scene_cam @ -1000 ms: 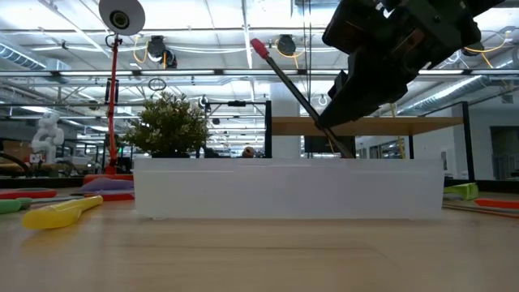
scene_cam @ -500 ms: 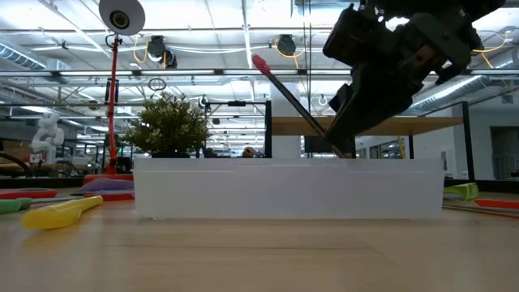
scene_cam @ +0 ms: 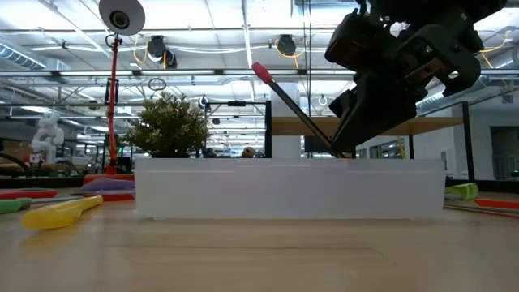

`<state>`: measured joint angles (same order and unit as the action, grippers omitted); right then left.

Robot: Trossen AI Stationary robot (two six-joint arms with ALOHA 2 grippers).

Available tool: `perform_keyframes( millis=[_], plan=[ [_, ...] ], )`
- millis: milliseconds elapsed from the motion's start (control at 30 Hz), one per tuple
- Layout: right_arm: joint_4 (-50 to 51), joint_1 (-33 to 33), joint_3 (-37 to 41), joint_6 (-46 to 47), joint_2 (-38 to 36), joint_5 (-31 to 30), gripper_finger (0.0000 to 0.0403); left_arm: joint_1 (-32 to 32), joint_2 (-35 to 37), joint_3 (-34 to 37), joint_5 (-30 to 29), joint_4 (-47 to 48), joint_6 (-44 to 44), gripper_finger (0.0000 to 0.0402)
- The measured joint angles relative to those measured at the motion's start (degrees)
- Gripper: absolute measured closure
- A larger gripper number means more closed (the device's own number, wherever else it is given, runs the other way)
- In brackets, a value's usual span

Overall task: Pack school essentials
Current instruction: Put the black pencil into the pink supply box, then put the yellow pen into the pink supply box

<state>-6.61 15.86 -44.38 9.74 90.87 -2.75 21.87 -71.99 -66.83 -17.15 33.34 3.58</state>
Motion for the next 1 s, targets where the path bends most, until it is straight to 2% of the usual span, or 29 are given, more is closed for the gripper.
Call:
perform_keyframes(
  millis=[233, 667, 1000],
  plan=[
    [0.0, 0.0, 0.0, -0.4, 0.0, -0.1, 0.0371, 0.0, 0.0, 0.0, 0.0, 0.0, 0.2, 0.0376],
    [-0.9, 0.0, 0.0, -0.5, 0.0, -1.9, 0.0279, 0.0, 0.0, 0.0, 0.0, 0.0, 0.2, 0.0376],
    [0.2, 0.1, 0.0, 0.6, -2.7, -1.5, 0.0273, 0.4, 0.0, 0.0, 0.0, 2.6, 4.8, 0.0376]
  ],
)
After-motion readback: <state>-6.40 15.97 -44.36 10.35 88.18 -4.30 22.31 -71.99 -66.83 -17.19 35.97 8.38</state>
